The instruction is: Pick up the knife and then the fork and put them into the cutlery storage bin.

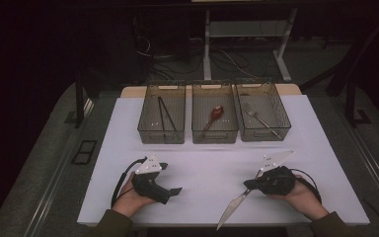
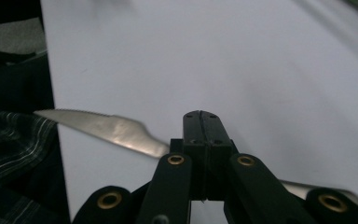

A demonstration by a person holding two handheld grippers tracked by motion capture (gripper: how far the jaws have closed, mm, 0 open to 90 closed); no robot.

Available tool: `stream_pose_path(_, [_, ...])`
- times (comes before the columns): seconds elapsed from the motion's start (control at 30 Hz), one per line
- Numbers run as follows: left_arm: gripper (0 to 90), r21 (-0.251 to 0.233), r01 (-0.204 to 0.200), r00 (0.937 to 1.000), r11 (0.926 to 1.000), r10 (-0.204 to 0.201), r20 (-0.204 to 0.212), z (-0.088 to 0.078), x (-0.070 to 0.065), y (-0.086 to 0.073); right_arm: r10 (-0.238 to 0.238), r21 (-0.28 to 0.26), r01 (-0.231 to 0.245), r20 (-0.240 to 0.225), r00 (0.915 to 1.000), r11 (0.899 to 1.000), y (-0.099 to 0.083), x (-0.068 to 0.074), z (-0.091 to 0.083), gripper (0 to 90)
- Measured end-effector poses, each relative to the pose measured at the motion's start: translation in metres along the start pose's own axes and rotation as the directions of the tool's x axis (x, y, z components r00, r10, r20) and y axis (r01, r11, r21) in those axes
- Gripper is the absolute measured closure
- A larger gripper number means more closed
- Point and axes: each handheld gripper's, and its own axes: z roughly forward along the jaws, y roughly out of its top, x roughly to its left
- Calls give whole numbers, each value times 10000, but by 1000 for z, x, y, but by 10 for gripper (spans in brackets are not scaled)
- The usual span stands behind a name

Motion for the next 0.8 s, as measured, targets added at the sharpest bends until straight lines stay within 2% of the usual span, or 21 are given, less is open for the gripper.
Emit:
stream_pose_path(0.1, [0,17,-9,10000,10000,9,0,0,0,0,-194,161,199,-312,9993,9997,-3,9,5,887])
stream_pose_path(0.27, [0,22,-28,10000,10000,28,5,0,0,0,-553,498,582,-582,9968,9971,-7,23,14,887])
stream_pose_path(0.3, [0,30,-29,10000,10000,29,6,0,0,0,-502,528,536,-648,9966,9972,-7,25,16,887])
stream_pose_path(0.53, [0,51,-54,10000,10000,54,2,0,0,0,-1298,662,1371,-1038,9861,9883,-5,33,27,887])
stream_pose_path(0.6, [0,70,-50,10000,10000,50,12,1,-1,0,-1357,664,1434,-1083,9848,9874,-4,35,30,887])
stream_pose_path(0.67, [0,82,-72,10000,9999,72,25,1,-1,0,-1613,627,1683,-1031,9815,9837,-3,35,33,887])
stream_pose_path(0.8, [0,85,-51,10000,10000,50,20,1,-1,0,-1516,573,1579,-1016,9832,9858,-2,36,34,888])
